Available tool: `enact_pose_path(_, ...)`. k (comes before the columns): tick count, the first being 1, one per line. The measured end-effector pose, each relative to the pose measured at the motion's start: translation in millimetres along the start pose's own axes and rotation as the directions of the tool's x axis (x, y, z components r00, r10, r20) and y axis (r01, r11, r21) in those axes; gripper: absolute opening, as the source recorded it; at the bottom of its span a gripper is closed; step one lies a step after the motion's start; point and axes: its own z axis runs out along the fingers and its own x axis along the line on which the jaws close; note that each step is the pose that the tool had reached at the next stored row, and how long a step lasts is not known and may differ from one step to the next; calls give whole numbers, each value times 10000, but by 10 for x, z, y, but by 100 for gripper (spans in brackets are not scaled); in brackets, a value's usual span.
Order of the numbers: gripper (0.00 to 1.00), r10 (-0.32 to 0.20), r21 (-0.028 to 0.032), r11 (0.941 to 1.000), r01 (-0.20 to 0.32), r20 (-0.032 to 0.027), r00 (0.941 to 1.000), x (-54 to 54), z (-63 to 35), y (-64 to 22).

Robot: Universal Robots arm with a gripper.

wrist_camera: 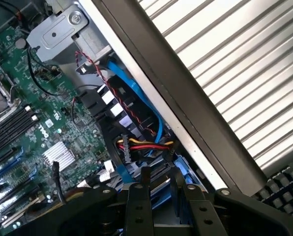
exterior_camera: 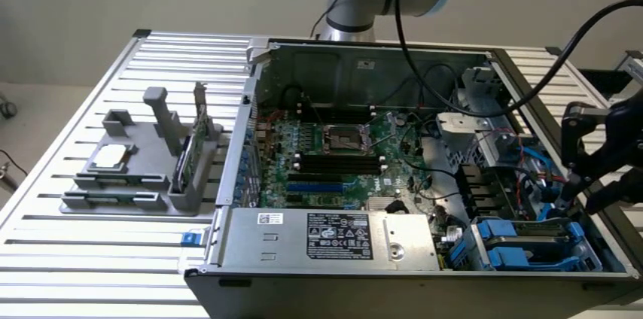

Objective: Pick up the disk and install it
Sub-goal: 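Insert the first disk wire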

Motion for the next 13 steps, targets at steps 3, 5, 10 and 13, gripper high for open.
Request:
enact_pose_path(3,31,410,-20,9992,-410,27,9992,-4,30,-5)
enact_pose_path(5,31,692,-35,9976,-692,45,9976,-6,56,-8)
enact_pose_path(10,31,1411,-74,9900,-1411,91,9900,-10,124,-13)
enact_pose_path(13,31,1762,-96,9843,-1761,111,9843,-11,138,-13)
